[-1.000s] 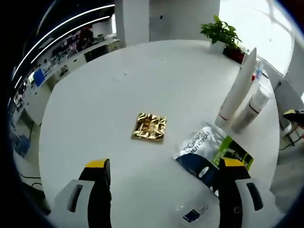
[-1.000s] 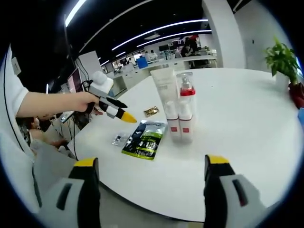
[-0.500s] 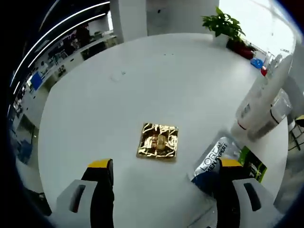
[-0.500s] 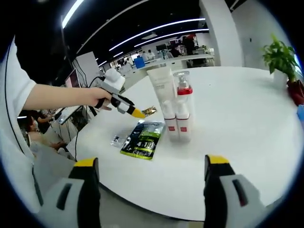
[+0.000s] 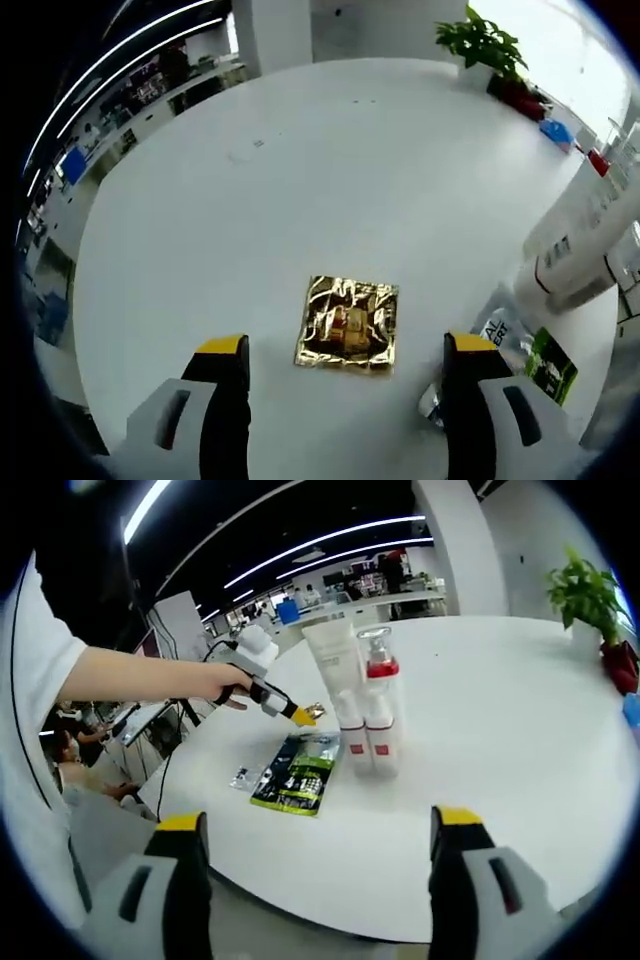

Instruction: Arrange the skincare products in the storage area until every visible bottle or jar stands upright without overlapping.

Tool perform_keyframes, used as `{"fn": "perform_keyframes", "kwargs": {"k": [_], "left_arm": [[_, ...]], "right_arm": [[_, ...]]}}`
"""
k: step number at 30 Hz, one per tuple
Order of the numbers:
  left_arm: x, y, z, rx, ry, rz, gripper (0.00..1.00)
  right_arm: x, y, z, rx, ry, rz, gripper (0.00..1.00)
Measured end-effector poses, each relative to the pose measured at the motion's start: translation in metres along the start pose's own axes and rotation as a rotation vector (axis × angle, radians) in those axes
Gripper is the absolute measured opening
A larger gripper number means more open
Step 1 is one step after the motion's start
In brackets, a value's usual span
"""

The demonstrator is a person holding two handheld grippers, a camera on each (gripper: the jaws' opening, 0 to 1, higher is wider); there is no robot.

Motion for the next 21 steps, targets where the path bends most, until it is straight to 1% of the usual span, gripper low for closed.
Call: {"fn": "perform_keyframes", "kwargs": {"k": [2,5,15,19,21], "left_arm": [[0.0029,-0.0034,-0.0043,0.003,-0.003,0.002,0.72],[0.0044,-0.005,-0.0036,0.006,-0.004,-0.003,0.71],[0.0054,-0.0091,-0.0019,0.009,-0.016,-0.028,0.58],[0.0063,-0.0101,-0.0003,-0.008,-0.003,-0.026,0.55],[0.006,-0.0108,0.0018,-0.024,0.005,-0.028,0.52]], "right_arm": [[0.0,-0.0001,0.0002,-0.001,-0.002,-0.001,0.92],[-0.0003,-0.0002,0.0007,-0.004,-0.005,-0.002,0.92],[-0.0005,-0.0006,0.0021,-0.012,-0.008,-0.005,0.92],[-0.0006,-0.0008,0.0025,-0.015,-0.009,-0.005,0.92],[-0.0005,-0.0007,0.0026,-0.015,-0.009,-0.004,0.92]]}}
Point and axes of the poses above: the point that each gripper's makers call its tool centre point, and the gripper's own axes: y roughly backward along the fingers, z roughly to its right, x roughly out of its top, the point moved 5 cm from there along y, roughly backward along the fingers, and after that the axes turned 15 degrees about -x, right-handed, at the moved point
